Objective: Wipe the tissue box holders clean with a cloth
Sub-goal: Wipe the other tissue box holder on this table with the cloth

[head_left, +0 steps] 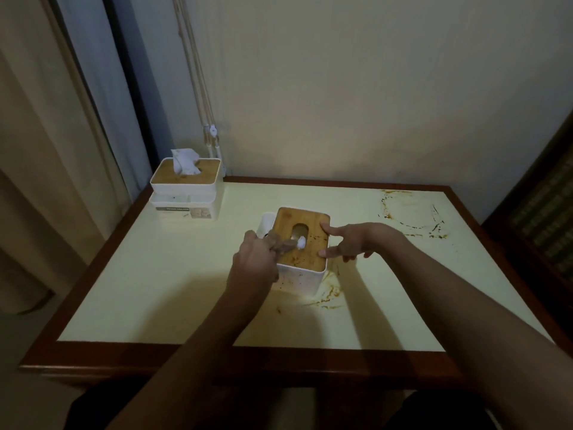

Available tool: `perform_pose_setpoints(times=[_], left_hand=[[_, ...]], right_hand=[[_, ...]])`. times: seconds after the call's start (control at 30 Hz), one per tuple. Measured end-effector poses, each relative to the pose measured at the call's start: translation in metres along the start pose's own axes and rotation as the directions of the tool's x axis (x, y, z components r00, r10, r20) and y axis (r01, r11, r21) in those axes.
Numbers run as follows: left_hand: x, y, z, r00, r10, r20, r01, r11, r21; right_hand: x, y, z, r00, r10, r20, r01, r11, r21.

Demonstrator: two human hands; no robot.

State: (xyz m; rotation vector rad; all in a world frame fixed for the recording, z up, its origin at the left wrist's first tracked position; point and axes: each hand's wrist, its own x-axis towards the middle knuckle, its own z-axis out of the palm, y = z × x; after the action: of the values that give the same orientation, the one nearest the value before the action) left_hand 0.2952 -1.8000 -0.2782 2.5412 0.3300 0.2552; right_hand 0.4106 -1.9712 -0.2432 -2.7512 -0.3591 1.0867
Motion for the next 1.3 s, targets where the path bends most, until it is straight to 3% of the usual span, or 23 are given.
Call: perform_pose_setpoints(times=[0.27, 0.4, 0.5, 0.57, 0.63, 0.8, 1.0, 1.07, 1.17, 1.3], left_hand=[[0.083, 0.005, 0.008, 0.987, 0.075, 0.139, -0.09, 0.99, 0.107], [0.104, 0.018, 0.012, 0.969, 0.134, 0.206, -0.16, 0.98, 0.116], [0.111, 0.012, 0.007, 0.934, 0.252, 0.252, -0.283, 0.955, 0.094], [0.11, 0.006, 0.004, 0.907, 0.329, 0.262, -0.359, 0.93, 0.073], [0.108, 0.001, 0.004, 0.888, 0.392, 0.241, -0.416, 0.908, 0.055], [0.103, -0.002, 0.005, 0.874, 0.441, 0.203, -0.453, 0.891, 0.019], [0.089, -0.013, 0.014, 0.897, 0.413, 0.159, -0.415, 0.91, -0.018], [0.07, -0.022, 0.013, 0.877, 0.455, 0.153, -0.457, 0.889, -0.024], [0.034, -0.038, 0.007, 0.793, 0.603, 0.089, -0.594, 0.797, -0.108], [0.033, -0.037, -0.001, 0.797, 0.583, 0.16, -0.563, 0.812, -0.155]], right_hand=[[-0.034, -0.009, 0.004, 0.987, 0.055, 0.154, -0.007, 0.956, -0.292], [-0.033, -0.007, 0.006, 0.975, 0.073, 0.212, -0.012, 0.962, -0.273], [-0.035, 0.005, -0.001, 0.996, -0.084, 0.023, 0.087, 0.954, -0.287], [-0.03, 0.019, -0.003, 0.962, -0.194, -0.194, 0.155, 0.968, -0.199], [-0.019, 0.032, 0.0, 0.917, -0.232, -0.324, 0.21, 0.972, -0.1], [-0.001, 0.046, 0.013, 0.958, -0.184, -0.219, 0.171, 0.982, -0.077], [0.001, 0.045, 0.011, 0.961, -0.202, -0.189, 0.189, 0.978, -0.085], [0.0, 0.044, 0.01, 0.959, -0.212, -0.186, 0.196, 0.976, -0.099], [0.001, 0.042, 0.008, 0.96, -0.225, -0.167, 0.207, 0.971, -0.116], [0.001, 0.037, 0.004, 0.963, -0.236, -0.128, 0.214, 0.963, -0.165]])
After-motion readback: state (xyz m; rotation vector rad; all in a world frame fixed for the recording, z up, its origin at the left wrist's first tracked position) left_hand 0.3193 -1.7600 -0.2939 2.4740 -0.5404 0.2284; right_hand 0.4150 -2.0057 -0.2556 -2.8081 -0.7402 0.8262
